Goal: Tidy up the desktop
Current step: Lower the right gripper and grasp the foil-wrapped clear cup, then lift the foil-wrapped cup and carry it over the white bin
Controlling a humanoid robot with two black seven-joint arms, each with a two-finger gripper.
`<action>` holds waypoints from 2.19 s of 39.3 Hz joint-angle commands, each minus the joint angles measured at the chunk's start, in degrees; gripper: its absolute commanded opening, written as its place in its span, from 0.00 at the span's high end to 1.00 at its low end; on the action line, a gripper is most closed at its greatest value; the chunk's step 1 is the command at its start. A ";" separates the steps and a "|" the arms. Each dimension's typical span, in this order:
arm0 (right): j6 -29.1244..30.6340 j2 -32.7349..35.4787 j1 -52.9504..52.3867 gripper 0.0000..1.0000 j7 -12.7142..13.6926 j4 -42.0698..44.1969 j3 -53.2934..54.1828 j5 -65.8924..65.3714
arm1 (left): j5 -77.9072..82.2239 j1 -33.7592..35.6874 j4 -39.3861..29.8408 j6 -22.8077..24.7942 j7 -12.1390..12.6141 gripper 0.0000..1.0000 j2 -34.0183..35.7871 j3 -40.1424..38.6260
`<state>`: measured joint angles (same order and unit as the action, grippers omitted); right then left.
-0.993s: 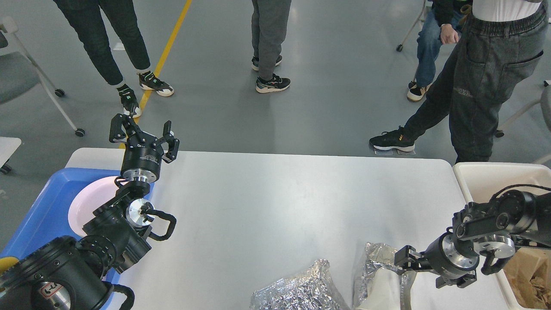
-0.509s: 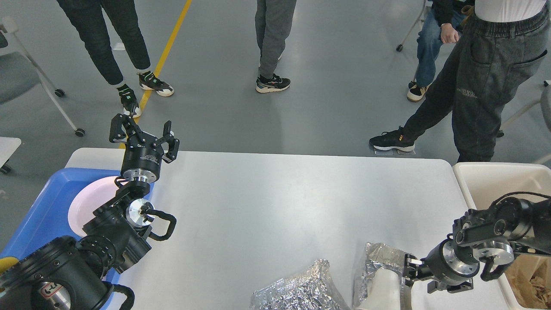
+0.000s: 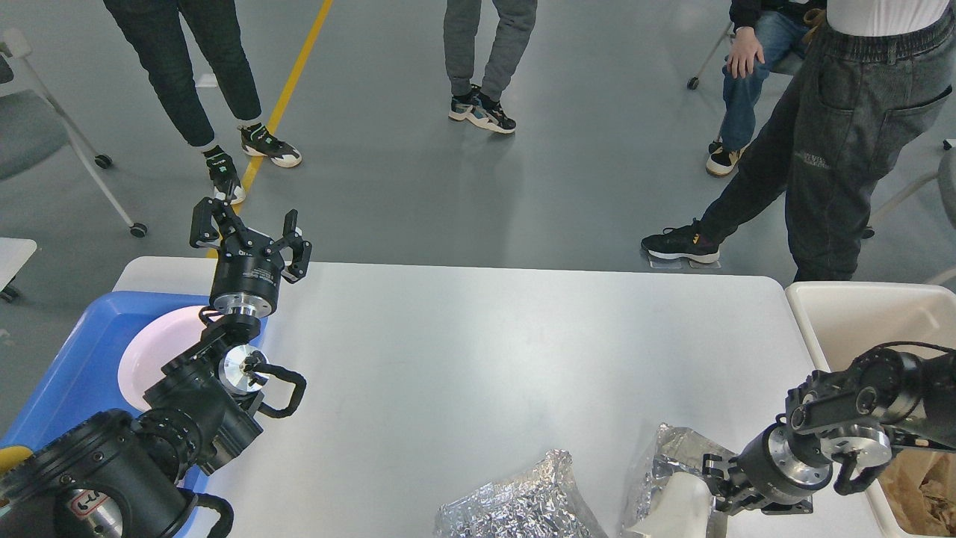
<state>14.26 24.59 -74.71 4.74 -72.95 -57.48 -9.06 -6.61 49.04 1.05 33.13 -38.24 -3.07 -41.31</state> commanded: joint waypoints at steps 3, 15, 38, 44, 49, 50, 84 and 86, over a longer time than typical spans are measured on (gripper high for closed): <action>4.01 0.02 -0.35 1.00 0.01 0.00 0.17 0.18 | -0.07 0.00 0.00 0.00 -0.08 0.03 0.00 0.00; 5.95 0.63 -2.46 1.00 0.09 0.09 0.61 0.18 | 0.02 0.00 0.00 0.00 0.01 0.03 0.00 0.00; 25.63 3.97 -21.34 1.00 0.00 0.00 -1.49 0.27 | -0.07 0.00 0.00 0.00 0.01 0.03 0.00 0.00; 33.63 4.32 -29.43 1.00 -0.08 -0.26 -4.13 0.27 | 0.02 0.00 0.00 0.00 0.01 0.03 0.00 0.00; 37.85 4.50 -32.34 1.00 -0.08 -0.26 -4.84 0.62 | 0.02 0.00 0.00 0.00 0.01 0.03 0.00 0.00; 38.29 4.50 -32.69 1.00 -0.08 -0.26 -4.84 0.62 | -0.07 0.00 0.00 0.00 0.01 0.03 0.08 0.00; 34.79 9.42 -23.47 1.00 0.18 19.86 -6.33 -10.45 | -0.07 0.00 0.00 0.00 0.01 0.03 0.00 0.00; 32.94 9.42 -20.57 1.00 0.09 21.35 -6.33 -11.68 | -0.07 0.00 0.00 0.00 -0.08 0.03 0.00 0.00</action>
<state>50.80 34.04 -100.55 4.93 -55.06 -63.86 -18.31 -6.63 49.04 1.05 33.13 -38.24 -3.07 -41.31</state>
